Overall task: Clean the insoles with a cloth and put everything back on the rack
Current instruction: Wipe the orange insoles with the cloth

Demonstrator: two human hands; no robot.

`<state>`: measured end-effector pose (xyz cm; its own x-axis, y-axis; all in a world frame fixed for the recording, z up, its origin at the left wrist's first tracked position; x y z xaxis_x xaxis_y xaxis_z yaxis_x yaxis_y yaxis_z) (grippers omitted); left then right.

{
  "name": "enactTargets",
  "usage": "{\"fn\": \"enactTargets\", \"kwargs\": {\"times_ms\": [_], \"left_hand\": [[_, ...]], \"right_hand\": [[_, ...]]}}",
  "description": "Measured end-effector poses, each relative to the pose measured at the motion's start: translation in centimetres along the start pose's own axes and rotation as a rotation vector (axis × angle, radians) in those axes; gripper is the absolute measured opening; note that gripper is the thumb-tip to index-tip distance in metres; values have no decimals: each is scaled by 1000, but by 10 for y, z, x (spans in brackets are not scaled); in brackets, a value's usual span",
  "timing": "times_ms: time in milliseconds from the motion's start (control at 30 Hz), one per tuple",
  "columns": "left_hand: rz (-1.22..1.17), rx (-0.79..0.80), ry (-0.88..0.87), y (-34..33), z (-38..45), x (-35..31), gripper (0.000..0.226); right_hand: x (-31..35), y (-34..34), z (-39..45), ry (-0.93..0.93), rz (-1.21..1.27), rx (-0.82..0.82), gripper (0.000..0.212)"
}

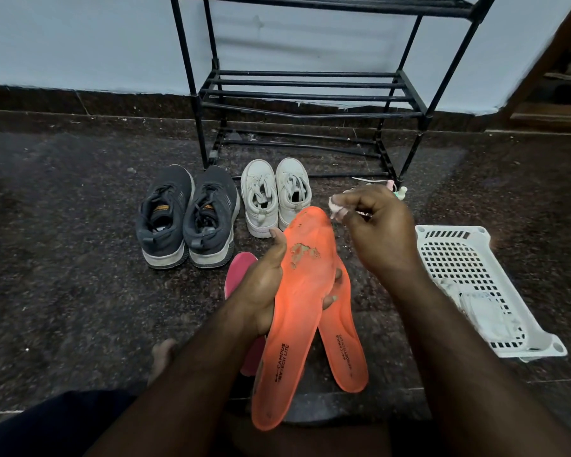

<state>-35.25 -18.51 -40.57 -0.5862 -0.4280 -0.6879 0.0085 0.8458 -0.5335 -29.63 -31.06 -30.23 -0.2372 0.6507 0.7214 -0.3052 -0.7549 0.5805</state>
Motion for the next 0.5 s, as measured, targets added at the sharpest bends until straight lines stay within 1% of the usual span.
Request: {"fn": "enactTargets", "kwargs": {"times_ms": [33, 67, 100, 233, 333, 433, 467, 500], "left_hand": [[-138, 2, 78, 12, 5, 12, 74], [-197, 76, 84, 14, 13, 18, 78], [-239, 72, 75, 22, 18, 22, 79], [-268, 153, 46, 11, 22, 22, 75], [-261, 125, 18, 15, 26, 22, 75], [-272, 127, 8, 14, 27, 18, 73], [-265, 139, -3, 11, 26, 15, 70], [-279, 144, -30, 10, 25, 11, 72]], "right_hand": [[0, -2, -1, -1, -21, 17, 25], [1, -5, -3, 4, -38, 31, 25], [3, -9, -5, 23, -60, 39, 24], [14, -27, -13, 110, -152, 76, 19], [32, -42, -25, 203, -146, 100, 15], [42, -47, -30, 239, -108, 117, 21], [41, -44, -28, 236, -98, 103, 22], [37, -38, -24, 226, -98, 70, 23]]}}
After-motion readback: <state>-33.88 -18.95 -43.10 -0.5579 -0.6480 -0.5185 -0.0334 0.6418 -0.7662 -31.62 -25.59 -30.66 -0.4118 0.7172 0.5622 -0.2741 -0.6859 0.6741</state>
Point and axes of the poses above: each hand's wrist, its own z-axis towards the middle knuckle, its own y-axis out of the back of the hand, x = y × z, the point moved 10 cm from there along z, towards the middle knuckle, and after that the axes turned 4 degrees about -z, right-handed, at the moved point
